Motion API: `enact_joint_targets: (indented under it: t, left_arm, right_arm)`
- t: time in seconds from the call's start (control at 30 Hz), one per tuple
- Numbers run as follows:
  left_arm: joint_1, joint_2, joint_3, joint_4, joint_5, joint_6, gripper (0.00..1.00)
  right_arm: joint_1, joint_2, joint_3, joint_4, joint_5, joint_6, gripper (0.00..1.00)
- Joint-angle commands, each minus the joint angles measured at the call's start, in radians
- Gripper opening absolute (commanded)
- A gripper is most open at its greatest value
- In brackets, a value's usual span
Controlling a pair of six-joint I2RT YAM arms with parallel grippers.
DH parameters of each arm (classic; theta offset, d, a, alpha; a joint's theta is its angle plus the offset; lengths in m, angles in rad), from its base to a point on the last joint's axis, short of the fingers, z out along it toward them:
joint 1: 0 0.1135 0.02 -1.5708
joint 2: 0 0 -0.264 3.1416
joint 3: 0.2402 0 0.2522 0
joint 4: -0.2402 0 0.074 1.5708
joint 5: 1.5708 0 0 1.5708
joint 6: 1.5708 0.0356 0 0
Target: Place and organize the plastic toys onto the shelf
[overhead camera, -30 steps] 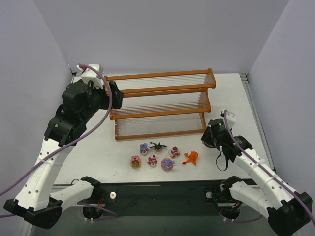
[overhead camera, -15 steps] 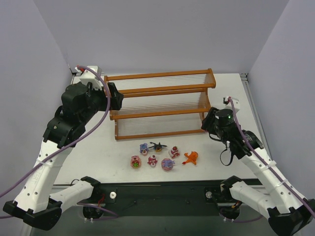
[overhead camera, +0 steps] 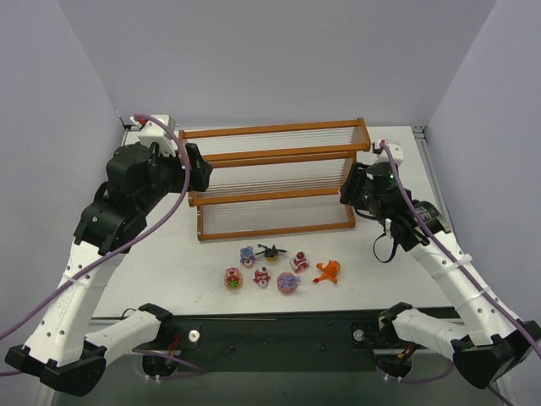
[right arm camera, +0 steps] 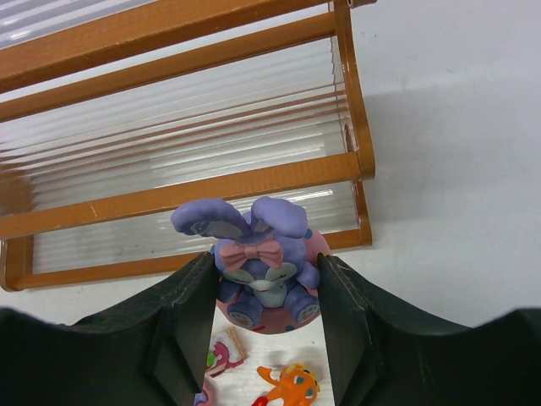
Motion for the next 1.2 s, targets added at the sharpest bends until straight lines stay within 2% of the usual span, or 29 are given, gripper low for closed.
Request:
enact_joint_targets:
  t: [0.0, 0.17, 0.4, 0.73, 1.17]
  left_arm:
    - [0.000, -0.014, 0.034, -0.001, 0.002, 0.004, 0.97]
    - [0.001, -0.009, 0.034, -0.003, 0.003, 0.003, 0.97]
    - [0.001, -0.008, 0.034, -0.003, 0.000, 0.003, 0.97]
    - [0.004, -0.006, 0.040, -0.004, -0.004, 0.006, 0.97]
    - [0.009, -0.022, 0.037, -0.012, -0.021, 0.009, 0.97]
  right_arm:
    - [0.009, 0.018, 0.073, 0.031, -0.010, -0.046, 0.00]
    - [0.007, 0.063, 0.065, 0.043, -0.032, -0.054, 0.01]
    - [0.016, 0.068, -0.016, 0.185, -0.030, -0.048, 0.03]
    - [0.025, 0.205, -0.025, 0.262, -0.037, -0.062, 0.04]
    - [0.033, 0.307, -0.031, 0.380, 0.081, -0.097, 0.04]
